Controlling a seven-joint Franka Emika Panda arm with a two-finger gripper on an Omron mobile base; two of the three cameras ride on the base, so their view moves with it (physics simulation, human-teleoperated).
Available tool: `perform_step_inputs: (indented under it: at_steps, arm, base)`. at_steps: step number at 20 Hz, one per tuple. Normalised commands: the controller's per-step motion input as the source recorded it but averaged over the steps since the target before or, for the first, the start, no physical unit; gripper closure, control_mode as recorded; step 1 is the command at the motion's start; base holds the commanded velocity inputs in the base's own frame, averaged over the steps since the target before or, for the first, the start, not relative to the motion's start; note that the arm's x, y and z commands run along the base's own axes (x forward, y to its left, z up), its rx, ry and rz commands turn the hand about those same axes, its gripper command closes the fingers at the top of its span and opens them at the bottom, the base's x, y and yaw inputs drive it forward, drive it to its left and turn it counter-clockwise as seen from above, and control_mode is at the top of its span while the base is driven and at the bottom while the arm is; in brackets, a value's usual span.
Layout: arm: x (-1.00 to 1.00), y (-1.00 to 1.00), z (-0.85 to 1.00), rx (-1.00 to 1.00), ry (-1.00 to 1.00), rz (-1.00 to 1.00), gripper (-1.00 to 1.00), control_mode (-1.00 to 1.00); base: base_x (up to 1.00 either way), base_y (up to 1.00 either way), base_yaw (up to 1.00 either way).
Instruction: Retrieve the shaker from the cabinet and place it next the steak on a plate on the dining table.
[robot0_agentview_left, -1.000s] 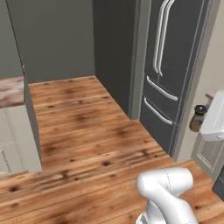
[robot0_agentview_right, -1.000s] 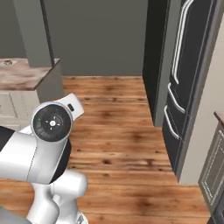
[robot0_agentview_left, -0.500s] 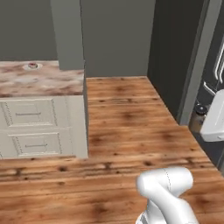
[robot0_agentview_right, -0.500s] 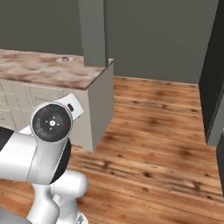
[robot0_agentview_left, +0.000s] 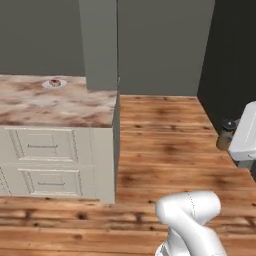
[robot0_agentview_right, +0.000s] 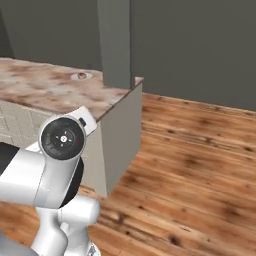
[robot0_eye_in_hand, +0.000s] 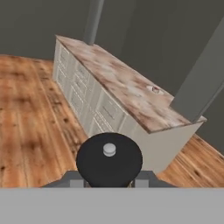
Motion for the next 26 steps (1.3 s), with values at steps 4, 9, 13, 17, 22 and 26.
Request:
perform_step_inputs:
  at_steps: [4,9,13,17,22,26]
  arm:
    - [0.00,0.00,0.00,0.00,0.00,0.00,1.00,1.00]
    - [0.00,0.00,0.00,0.00,0.00,0.00,1.00,1.00]
    - [0.00,0.00,0.00,0.00,0.00,0.00,1.00,1.00]
    - [0.00,0.00,0.00,0.00,0.00,0.00,1.00,1.00]
    - [0.00,0.00,0.00,0.00,0.00,0.00,1.00,1.00]
    - [0.00,0.00,0.00,0.00,0.00,0.00,1.00,1.00]
  base:
    - [1.00,-0.10,0.14]
    - [1.00,-0.14,0.11]
    - [1.00,-0.41,0.13]
    - [1.00,-0.72,0.06]
    - [1.00,-0.88,0.02]
    - [1.00,-0.89,0.01]
